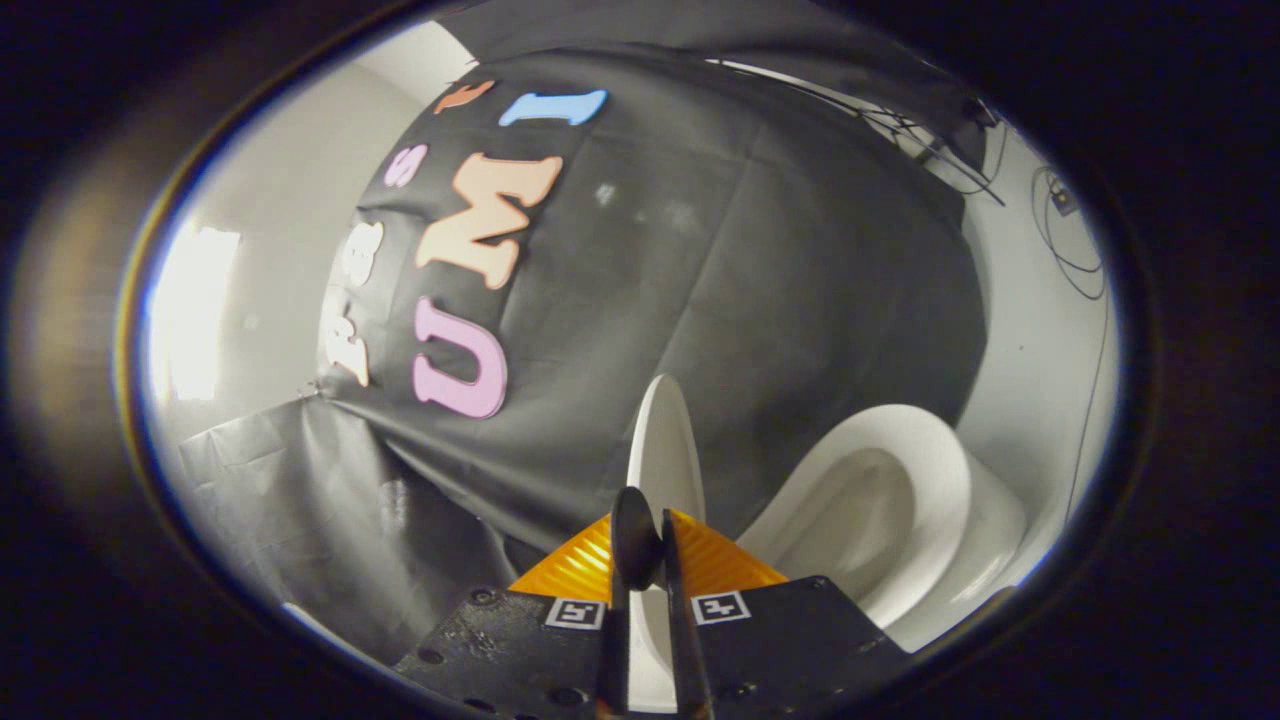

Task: Open the toilet lid.

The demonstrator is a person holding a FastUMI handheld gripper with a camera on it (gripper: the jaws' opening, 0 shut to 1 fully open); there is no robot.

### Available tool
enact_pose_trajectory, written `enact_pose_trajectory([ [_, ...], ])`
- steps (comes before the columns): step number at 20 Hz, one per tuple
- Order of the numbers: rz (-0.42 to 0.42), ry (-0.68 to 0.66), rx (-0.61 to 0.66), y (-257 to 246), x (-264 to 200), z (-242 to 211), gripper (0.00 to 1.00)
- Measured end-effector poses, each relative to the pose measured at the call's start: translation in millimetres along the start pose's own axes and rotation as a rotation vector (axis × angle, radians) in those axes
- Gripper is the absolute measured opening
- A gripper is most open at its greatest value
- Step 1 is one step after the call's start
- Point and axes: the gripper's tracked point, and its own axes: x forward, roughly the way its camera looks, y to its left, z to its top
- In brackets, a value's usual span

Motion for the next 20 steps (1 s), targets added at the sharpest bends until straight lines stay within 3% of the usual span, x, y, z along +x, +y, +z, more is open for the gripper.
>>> enact_pose_trajectory([
  [10, 0.034, 0.086, -0.226, 88, 32, -27, 0.19],
  [20, 0.091, 0.210, -0.512, 159, 62, -82, 0.19],
])
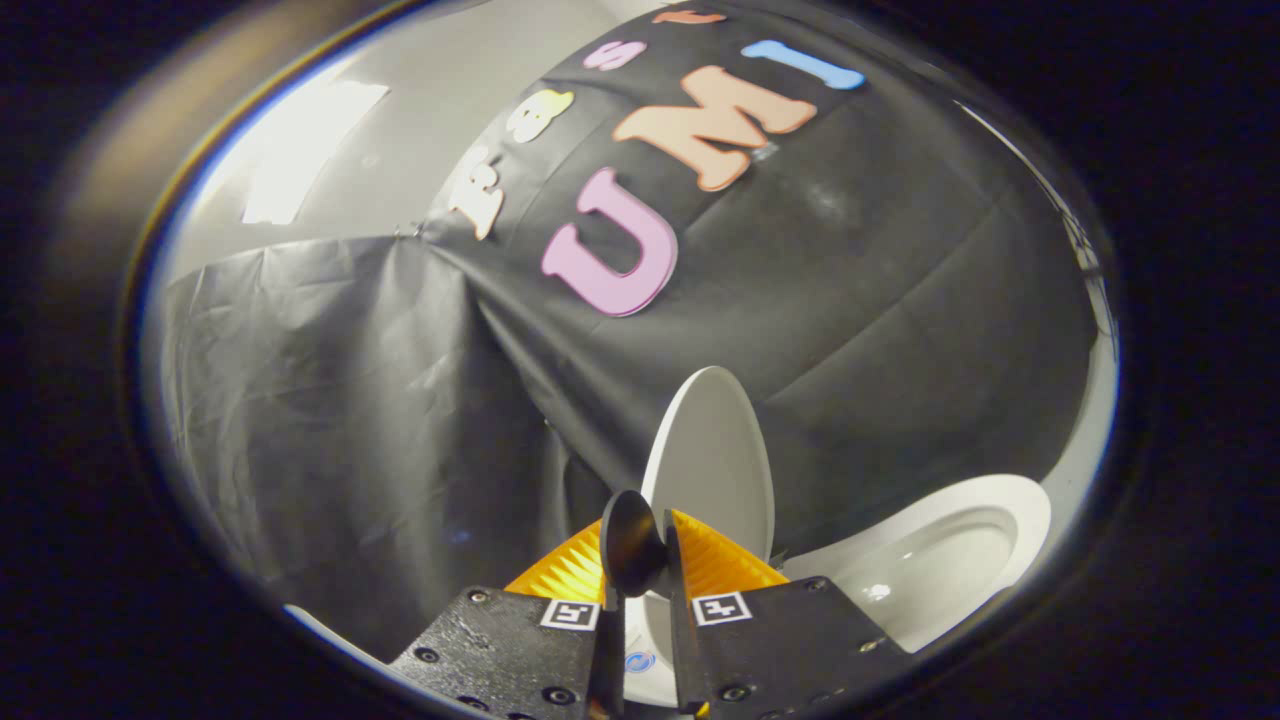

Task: Open the toilet lid.

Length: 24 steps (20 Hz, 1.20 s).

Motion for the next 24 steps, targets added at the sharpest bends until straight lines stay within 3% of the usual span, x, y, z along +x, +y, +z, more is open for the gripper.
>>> enact_pose_trajectory([
  [10, 0.045, 0.102, -0.376, 79, 41, -31, 0.20],
  [15, 0.056, 0.137, -0.478, 101, 73, -47, 0.20],
  [24, 0.045, 0.219, -0.709, 123, 84, -65, 0.21],
])
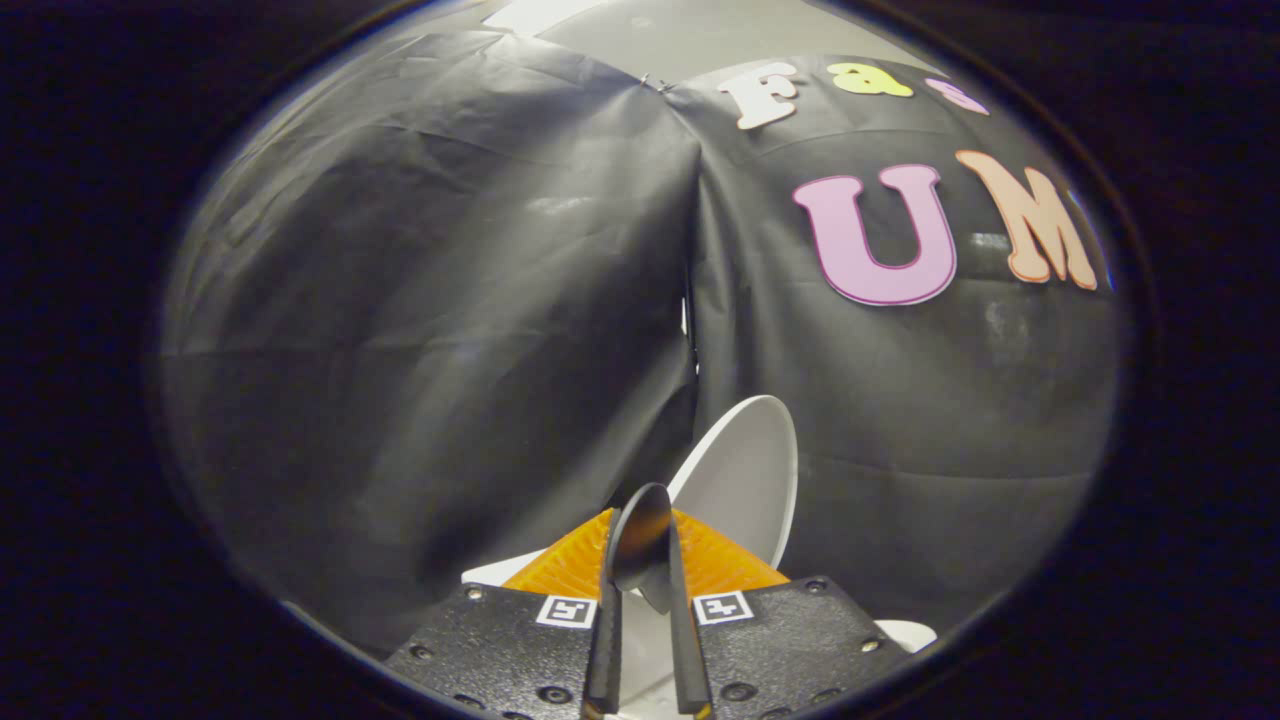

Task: Open the toilet lid.

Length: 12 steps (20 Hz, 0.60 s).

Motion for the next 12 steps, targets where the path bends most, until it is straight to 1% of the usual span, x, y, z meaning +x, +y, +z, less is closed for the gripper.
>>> enact_pose_trajectory([
  [3, 0.003, 0.012, -0.043, 4.4, 2.9, -1.5, 0.21],
  [5, 0.018, 0.018, -0.049, 4.4, 2.6, -3.2, 0.24],
  [10, 0.013, 0.035, -0.064, 4.8, 3.5, -5.5, 0.32],
  [12, 0.033, 0.053, -0.053, 10.2, 2.7, -8.1, 0.35],
])
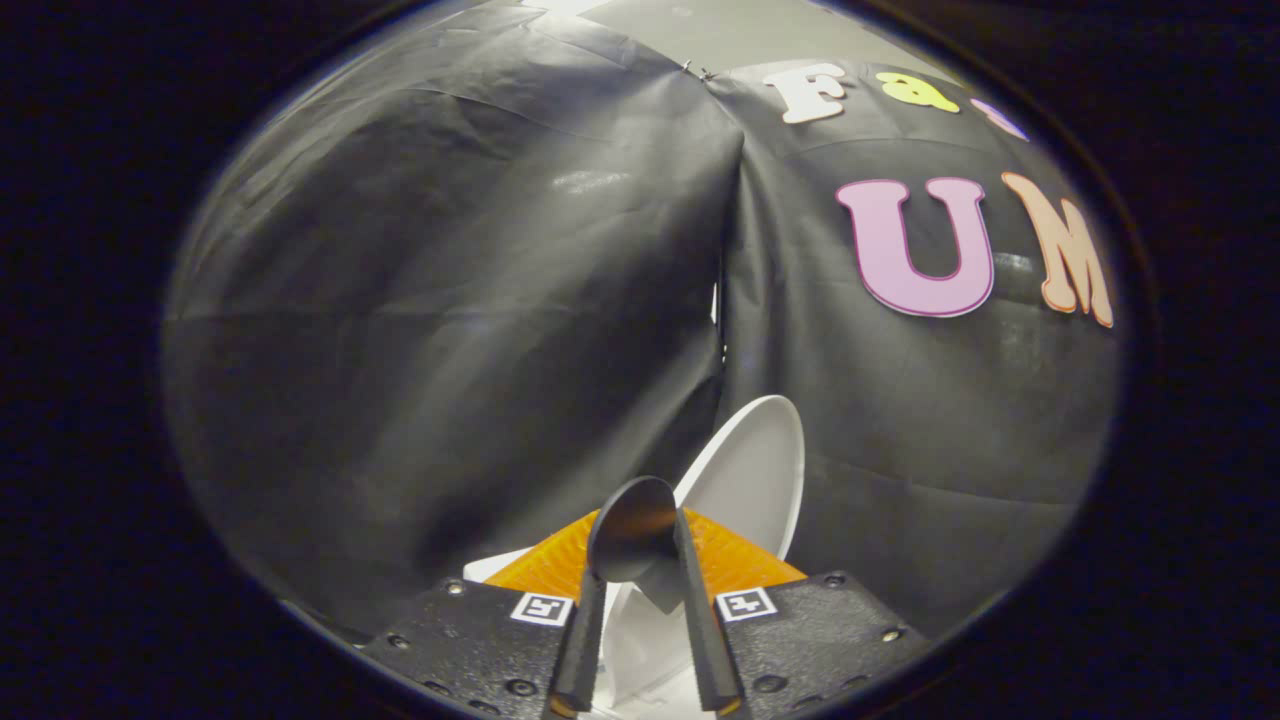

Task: Open the toilet lid.

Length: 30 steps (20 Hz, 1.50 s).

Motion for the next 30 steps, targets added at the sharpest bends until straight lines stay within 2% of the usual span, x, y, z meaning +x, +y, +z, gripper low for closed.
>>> enact_pose_trajectory([
  [7, -0.004, 0.016, -0.018, -2, 0, 5, 0.49],
  [13, -0.031, -0.154, 0.007, -13, -33, 53, 0.61],
  [17, -0.124, -0.233, -0.004, -48, -68, 79, 0.67],
  [22, -0.290, -0.236, 0.042, -114, -118, 72, 0.67],
  [25, -0.382, -0.239, 0.089, -153, -149, 56, 0.67],
  [30, -0.522, -0.153, 0.136, -206, -201, 7, 0.67],
])
